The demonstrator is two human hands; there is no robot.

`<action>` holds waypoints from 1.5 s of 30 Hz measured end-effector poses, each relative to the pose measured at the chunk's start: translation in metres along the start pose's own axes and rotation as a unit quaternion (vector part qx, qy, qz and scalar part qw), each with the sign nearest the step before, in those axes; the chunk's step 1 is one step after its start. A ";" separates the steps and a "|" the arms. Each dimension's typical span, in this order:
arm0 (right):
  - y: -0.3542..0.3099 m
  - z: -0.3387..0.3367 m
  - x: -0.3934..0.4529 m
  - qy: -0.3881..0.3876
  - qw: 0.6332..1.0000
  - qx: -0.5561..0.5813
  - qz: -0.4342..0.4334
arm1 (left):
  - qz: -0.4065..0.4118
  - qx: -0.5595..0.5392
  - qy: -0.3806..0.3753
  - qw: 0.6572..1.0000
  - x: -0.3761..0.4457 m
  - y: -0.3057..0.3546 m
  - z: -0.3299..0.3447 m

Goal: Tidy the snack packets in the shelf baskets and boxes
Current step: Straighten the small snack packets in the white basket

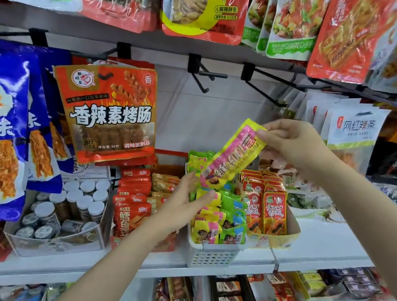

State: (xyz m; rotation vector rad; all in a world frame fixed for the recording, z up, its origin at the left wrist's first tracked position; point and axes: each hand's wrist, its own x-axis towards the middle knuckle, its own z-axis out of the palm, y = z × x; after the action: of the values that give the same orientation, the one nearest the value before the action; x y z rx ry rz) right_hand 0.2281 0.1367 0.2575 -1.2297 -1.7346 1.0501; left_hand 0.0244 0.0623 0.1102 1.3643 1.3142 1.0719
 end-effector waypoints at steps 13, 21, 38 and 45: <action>0.003 -0.009 -0.006 0.074 0.994 -0.070 -0.033 | 0.005 -0.348 0.007 0.938 -0.025 0.018 0.013; 0.008 -0.010 -0.009 0.049 0.998 -0.023 -0.040 | -0.111 -0.496 -0.052 0.859 -0.028 0.026 0.011; 0.020 -0.005 -0.018 -0.081 0.992 0.093 0.002 | -0.024 -0.381 0.073 0.922 -0.033 0.021 0.012; 0.016 -0.008 -0.018 -0.054 0.994 0.089 -0.013 | -0.009 -0.442 0.018 0.897 -0.037 0.024 0.010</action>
State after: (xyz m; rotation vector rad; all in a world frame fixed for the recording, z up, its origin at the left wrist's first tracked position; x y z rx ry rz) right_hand 0.2451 0.1241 0.2436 -1.0528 -1.6924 1.2478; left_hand 0.0373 0.0252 0.1318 0.6348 0.6800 1.4357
